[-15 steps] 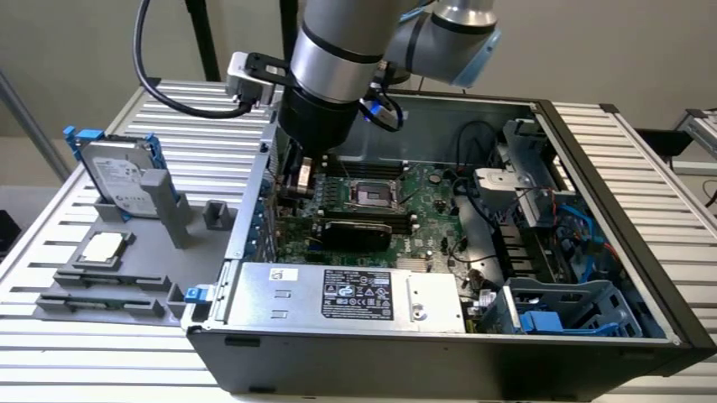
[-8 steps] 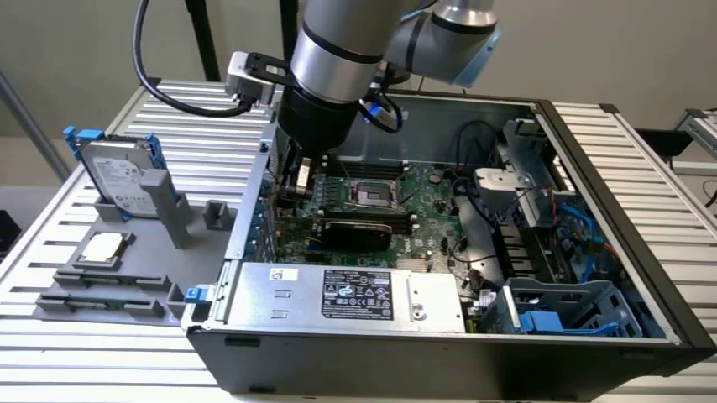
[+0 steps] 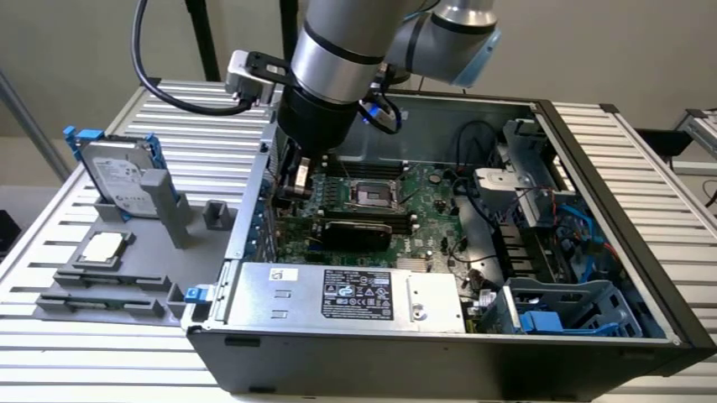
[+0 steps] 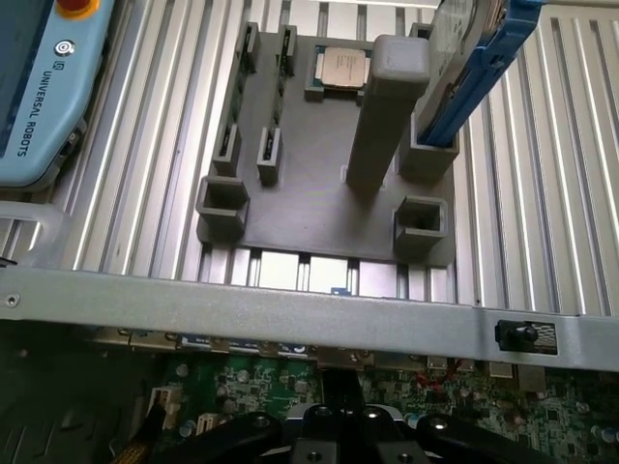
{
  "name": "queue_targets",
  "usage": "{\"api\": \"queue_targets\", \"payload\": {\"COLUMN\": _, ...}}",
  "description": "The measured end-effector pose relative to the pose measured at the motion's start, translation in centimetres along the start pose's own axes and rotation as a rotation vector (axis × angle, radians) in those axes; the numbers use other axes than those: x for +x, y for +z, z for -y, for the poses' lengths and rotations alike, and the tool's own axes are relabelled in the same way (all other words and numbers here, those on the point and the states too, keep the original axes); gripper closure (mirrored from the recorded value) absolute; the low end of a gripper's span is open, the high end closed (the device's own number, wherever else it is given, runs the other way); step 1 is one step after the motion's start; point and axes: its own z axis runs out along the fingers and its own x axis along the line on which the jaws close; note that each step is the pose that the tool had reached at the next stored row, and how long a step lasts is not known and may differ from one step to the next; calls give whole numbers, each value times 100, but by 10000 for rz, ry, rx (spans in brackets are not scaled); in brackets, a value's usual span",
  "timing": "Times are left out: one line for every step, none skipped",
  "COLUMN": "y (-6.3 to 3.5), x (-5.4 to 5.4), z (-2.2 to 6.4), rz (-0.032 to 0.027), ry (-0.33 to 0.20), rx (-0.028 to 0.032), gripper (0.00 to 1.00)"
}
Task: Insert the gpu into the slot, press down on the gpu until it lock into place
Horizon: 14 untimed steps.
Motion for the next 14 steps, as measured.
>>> {"api": "queue_targets", "payload": {"y": 0, "x": 0, "z": 0, "rz": -3, "ry": 1, "rx": -27, "gripper": 89}}
{"api": "queue_targets", "payload": {"y": 0, "x": 0, "z": 0, "rz": -7, "ry": 3, "rx": -45, "gripper": 89}}
{"api": "queue_targets", "payload": {"y": 0, "x": 0, "z": 0, "rz": -15, "ry": 6, "rx": -51, "gripper": 89}}
{"api": "queue_targets", "payload": {"y": 0, "x": 0, "z": 0, "rz": -21, "ry": 9, "rx": -59, "gripper": 89}}
{"api": "queue_targets", "payload": {"y": 0, "x": -1, "z": 0, "rz": -30, "ry": 12, "rx": -67, "gripper": 89}}
{"api": "queue_targets", "payload": {"y": 0, "x": -1, "z": 0, "rz": -37, "ry": 14, "rx": -78, "gripper": 89}}
{"api": "queue_targets", "payload": {"y": 0, "x": 0, "z": 0, "rz": -43, "ry": 15, "rx": -93, "gripper": 89}}
{"api": "queue_targets", "payload": {"y": -3, "x": 0, "z": 0, "rz": -47, "ry": 15, "rx": -112, "gripper": 89}}
{"api": "queue_targets", "payload": {"y": -6, "x": 0, "z": -1, "rz": -52, "ry": 18, "rx": -136, "gripper": 89}}
{"api": "queue_targets", "payload": {"y": -10, "x": -1, "z": -4, "rz": -58, "ry": 22, "rx": -156, "gripper": 89}}
{"api": "queue_targets", "payload": {"y": -13, "x": -2, "z": -5, "rz": -62, "ry": 25, "rx": -173, "gripper": 89}}
{"api": "queue_targets", "payload": {"y": -14, "x": -3, "z": -6, "rz": -66, "ry": 27, "rx": -188, "gripper": 89}}
{"api": "queue_targets", "payload": {"y": -15, "x": -4, "z": -6, "rz": -71, "ry": 29, "rx": -201, "gripper": 89}}
{"api": "queue_targets", "payload": {"y": -16, "x": -4, "z": -6, "rz": -78, "ry": 32, "rx": -213, "gripper": 89}}
